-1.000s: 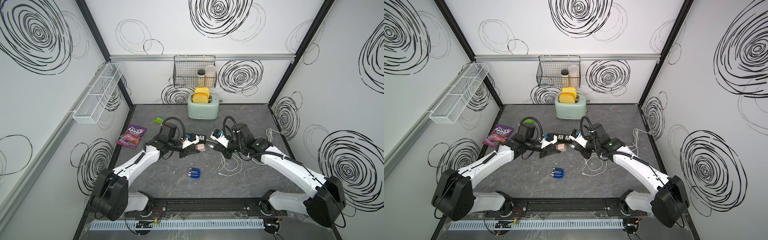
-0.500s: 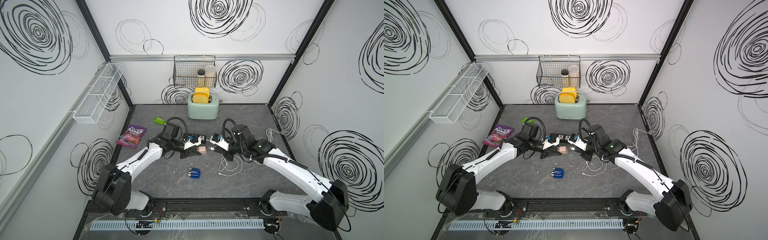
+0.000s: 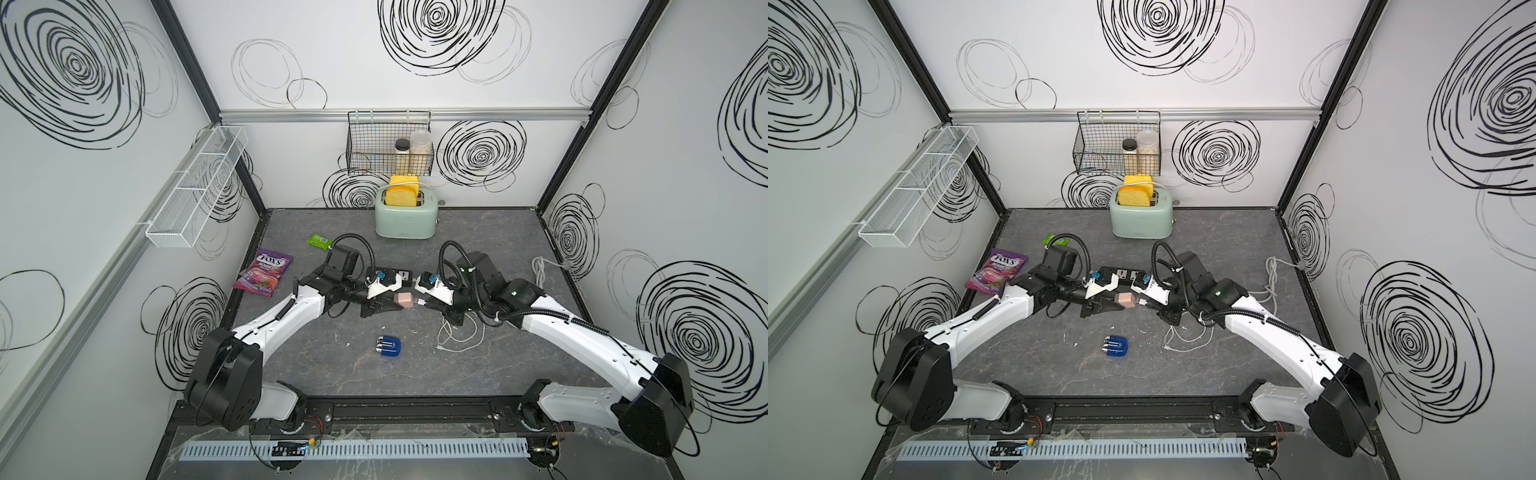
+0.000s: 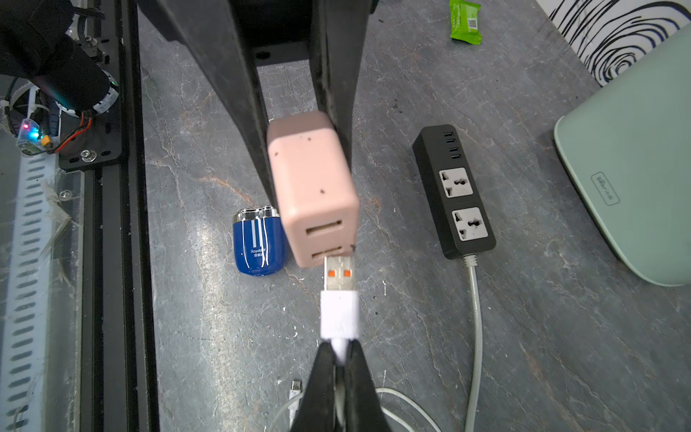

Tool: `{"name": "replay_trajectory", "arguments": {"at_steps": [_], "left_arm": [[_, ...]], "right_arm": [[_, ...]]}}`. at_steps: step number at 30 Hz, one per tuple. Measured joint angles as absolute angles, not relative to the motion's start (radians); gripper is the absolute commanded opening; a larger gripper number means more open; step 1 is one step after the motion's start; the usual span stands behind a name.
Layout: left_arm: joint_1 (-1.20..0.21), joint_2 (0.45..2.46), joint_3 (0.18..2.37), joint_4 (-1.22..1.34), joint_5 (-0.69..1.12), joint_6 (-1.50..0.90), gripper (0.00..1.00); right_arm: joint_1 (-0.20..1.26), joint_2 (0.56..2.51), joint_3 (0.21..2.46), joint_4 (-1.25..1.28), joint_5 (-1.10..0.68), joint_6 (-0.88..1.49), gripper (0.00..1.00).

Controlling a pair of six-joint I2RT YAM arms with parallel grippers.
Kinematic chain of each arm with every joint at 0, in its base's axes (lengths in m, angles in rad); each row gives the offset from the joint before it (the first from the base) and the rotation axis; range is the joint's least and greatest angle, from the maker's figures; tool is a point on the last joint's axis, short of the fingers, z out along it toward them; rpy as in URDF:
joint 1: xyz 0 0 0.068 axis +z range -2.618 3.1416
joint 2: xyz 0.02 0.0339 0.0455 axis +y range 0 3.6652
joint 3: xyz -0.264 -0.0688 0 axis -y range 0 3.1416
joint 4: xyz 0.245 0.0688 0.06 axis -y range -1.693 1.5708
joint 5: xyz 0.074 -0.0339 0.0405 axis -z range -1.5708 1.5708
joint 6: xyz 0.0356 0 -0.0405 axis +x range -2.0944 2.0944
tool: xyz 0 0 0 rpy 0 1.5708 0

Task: Charge the electric shaver
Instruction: Insert the charging cable into the plug.

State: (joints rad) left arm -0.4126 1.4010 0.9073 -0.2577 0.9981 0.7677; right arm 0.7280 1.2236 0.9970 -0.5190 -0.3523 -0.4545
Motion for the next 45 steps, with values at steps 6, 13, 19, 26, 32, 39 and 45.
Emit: {"name": "replay_trajectory", "arguments": {"at_steps": [6, 13, 19, 26, 32, 39, 45], "left_arm": [[-0.413, 1.401, 0.905, -0.258, 0.998, 0.762, 0.00], [-0.414, 1.401, 0.894, -0.252, 0.998, 0.757, 0.00], [-0.414, 1.401, 0.892, -0.252, 0.998, 0.756, 0.00], [-0.414, 1.400, 0.890, -0.260, 0.997, 0.756, 0.00], [-0.414, 1.400, 0.890, -0.261, 0.997, 0.756, 0.00], [-0.415, 1.400, 0.890, -0.265, 0.997, 0.758, 0.00], [-0.427, 1.400, 0.890, -0.282, 0.983, 0.776, 0.00]], "right_arm": [[0.739, 1.235, 0.997, -0.519, -0.336, -0.455, 0.00], [0.752, 1.234, 0.995, -0.509, -0.332, -0.455, 0.00], [0.768, 1.230, 0.989, -0.507, -0.308, -0.457, 0.00], [0.794, 1.231, 0.989, -0.516, -0.266, -0.479, 0.00], [0.801, 1.231, 0.989, -0.520, -0.257, -0.496, 0.00], [0.801, 1.231, 0.991, -0.522, -0.257, -0.521, 0.00], [0.801, 1.232, 1.000, -0.540, -0.262, -0.548, 0.00]]}}
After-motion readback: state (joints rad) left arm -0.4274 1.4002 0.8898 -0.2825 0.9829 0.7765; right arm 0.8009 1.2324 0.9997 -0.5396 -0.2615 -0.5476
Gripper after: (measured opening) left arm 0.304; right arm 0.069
